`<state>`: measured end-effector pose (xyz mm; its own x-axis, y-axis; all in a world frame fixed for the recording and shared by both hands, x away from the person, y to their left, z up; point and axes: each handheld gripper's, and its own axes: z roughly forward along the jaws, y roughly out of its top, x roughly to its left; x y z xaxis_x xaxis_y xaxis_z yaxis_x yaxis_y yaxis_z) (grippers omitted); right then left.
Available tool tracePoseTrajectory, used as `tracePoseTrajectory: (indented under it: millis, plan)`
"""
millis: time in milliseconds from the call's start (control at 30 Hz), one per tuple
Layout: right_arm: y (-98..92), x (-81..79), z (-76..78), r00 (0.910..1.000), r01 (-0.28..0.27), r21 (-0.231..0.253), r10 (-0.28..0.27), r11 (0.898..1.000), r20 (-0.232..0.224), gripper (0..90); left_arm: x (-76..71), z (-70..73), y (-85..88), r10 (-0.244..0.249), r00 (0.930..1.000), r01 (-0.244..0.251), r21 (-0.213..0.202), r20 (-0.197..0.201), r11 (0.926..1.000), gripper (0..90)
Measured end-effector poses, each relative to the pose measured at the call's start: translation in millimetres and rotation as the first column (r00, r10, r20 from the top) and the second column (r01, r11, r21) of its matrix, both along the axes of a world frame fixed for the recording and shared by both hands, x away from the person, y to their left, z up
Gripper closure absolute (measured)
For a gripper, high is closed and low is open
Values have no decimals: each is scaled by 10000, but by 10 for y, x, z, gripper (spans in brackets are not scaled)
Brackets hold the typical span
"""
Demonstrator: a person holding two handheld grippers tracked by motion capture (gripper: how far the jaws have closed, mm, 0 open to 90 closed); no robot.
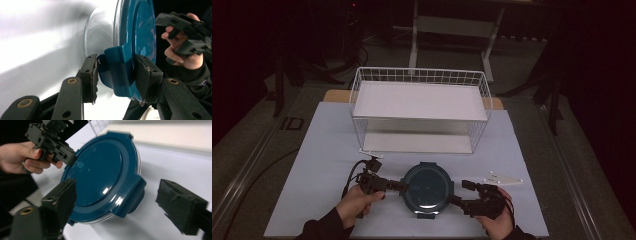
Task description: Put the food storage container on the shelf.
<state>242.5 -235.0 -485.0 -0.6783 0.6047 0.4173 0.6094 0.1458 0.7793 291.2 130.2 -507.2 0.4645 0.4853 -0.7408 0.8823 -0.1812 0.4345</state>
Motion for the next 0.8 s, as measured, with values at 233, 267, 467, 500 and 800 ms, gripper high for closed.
tracePoseTrajectory:
  millis: [233,267,467,500,800]
  plan:
    - [-46,166,-166,9796,-197,715,335,9972,-1983,286,-81,21,9,-148,9990,147,43,411,9999,570]
    - [-46,166,-166,9796,-197,715,335,9972,-1983,286,-81,21,9,-148,9990,147,43,411,9999,572]
    - [-23,224,-240,9449,-586,1365,990,9889,-3120,468,-136,42,3,-256,9974,253,57,669,9997,581]
    - [-17,226,-246,9406,-688,1498,1142,9863,-3197,478,-141,44,3,-264,9973,260,66,689,9996,581]
    - [-57,236,-274,9214,-630,2010,1344,9776,-3647,515,-182,47,5,-302,9957,296,78,871,9995,584]
